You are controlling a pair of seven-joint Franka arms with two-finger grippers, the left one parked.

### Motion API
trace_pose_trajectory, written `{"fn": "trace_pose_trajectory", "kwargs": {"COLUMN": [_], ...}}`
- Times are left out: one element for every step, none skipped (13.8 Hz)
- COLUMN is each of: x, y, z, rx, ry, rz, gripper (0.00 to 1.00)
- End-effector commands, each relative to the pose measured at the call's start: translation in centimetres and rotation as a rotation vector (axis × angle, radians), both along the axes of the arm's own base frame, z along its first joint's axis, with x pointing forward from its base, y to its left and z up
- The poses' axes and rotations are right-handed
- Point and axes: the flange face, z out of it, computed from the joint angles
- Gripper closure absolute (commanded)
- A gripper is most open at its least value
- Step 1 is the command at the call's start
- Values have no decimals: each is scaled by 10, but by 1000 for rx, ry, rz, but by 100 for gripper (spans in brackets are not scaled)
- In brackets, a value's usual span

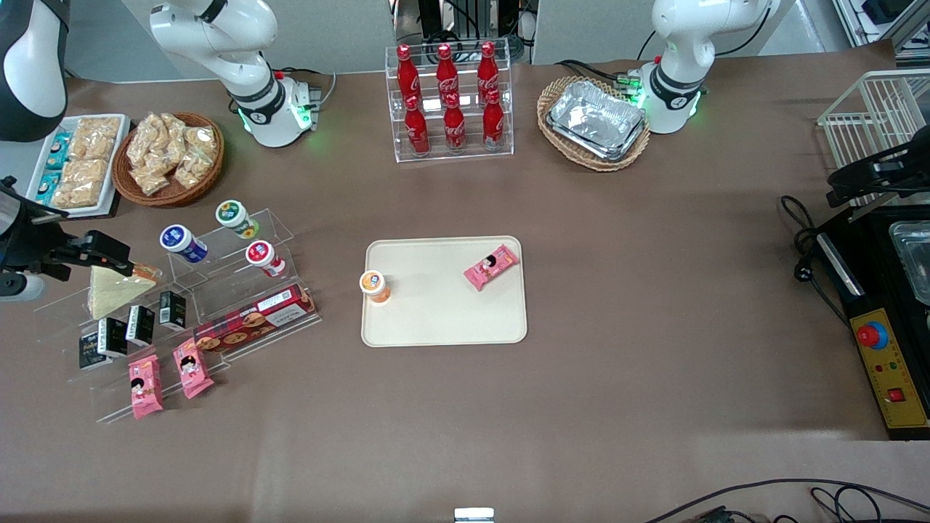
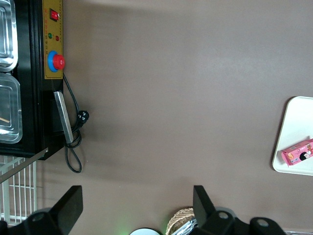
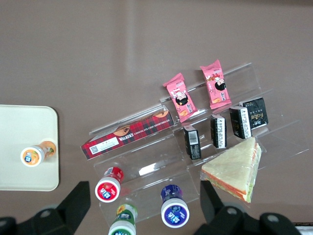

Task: Place sandwich on tray
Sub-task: 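Move the right gripper down to the wrapped sandwich on the acrylic rack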

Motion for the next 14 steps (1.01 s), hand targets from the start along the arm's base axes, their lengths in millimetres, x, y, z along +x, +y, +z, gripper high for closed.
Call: {"fn": "trace_pose_trajectory", "kwargs": {"x": [-1, -1, -1, -2, -3, -3, -6, -6, -8, -13, -20, -23, -29, -35], "y": [-6, -8, -10, -10, -13, -15, -20, -36, -39, -49, -61, -70, -86, -92], "z": [5, 4, 3, 5, 5, 1, 0, 0, 1, -1, -3, -6, -7, -12], "rx": [18, 19, 19, 19, 17, 8, 8, 5, 4, 4, 5, 9, 15, 21], "ry": [-10, -4, -1, -4, -3, 8, 16, 11, 13, 19, 23, 34, 48, 82], "rz": [-5, -11, -14, -14, -17, -22, -34, -58, -64, -87, -117, -140, -198, -296], "gripper": [0, 0, 0, 0, 0, 0, 0, 0, 0, 0, 0, 0, 0, 0]}}
